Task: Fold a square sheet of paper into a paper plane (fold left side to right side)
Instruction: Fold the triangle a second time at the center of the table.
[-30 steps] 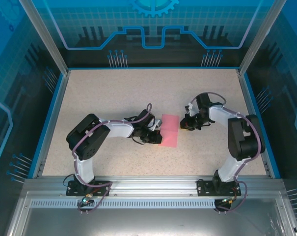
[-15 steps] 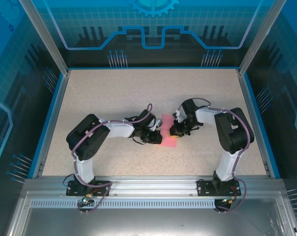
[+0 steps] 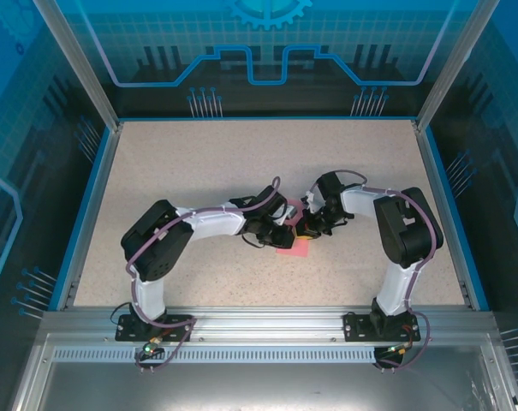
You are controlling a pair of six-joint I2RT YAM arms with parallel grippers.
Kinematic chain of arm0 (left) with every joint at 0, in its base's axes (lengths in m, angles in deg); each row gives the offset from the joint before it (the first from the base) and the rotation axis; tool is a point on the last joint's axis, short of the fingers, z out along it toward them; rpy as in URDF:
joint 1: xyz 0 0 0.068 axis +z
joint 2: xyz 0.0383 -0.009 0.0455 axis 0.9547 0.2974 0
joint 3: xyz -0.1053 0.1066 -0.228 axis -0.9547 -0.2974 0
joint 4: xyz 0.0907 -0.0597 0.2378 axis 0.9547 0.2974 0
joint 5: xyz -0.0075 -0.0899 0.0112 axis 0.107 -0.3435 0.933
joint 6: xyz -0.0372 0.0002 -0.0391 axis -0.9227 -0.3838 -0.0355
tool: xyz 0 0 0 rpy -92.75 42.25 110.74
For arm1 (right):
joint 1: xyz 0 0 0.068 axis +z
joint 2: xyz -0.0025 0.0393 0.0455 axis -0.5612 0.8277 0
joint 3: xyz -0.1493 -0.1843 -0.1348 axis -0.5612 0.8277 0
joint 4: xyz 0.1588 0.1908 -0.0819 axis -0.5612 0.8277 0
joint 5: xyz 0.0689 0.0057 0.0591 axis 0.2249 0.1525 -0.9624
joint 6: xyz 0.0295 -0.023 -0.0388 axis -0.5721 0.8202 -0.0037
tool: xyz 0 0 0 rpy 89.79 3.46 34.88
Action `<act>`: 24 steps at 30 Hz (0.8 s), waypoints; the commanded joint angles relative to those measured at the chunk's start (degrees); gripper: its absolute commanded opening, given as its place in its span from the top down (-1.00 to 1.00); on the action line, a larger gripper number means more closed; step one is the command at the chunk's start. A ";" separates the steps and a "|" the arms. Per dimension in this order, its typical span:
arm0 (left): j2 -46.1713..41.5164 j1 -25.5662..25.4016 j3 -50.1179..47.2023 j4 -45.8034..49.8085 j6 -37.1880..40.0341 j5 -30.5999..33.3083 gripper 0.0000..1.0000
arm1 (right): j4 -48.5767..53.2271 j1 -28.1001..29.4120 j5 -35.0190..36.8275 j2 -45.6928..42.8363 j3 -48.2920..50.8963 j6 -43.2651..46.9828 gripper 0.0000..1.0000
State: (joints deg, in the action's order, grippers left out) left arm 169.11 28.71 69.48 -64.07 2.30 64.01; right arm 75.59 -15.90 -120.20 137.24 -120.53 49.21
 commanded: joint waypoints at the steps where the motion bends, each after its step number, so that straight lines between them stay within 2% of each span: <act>1: 2.88 0.14 1.99 2.70 1.48 1.00 0.79 | 2.09 0.34 4.57 1.80 0.44 0.47 1.00; 10: 5.07 0.30 1.91 2.60 1.45 2.39 0.79 | 2.16 0.34 5.20 1.59 1.05 0.53 1.00; 24: -2.59 1.51 -12.94 -1.24 -0.34 2.92 0.79 | 2.95 -0.07 6.20 1.85 1.07 0.96 1.00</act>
State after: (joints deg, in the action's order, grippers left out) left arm 167.60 29.65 60.78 -71.94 2.65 65.08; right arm 75.90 -15.79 -119.95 137.24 -120.51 49.41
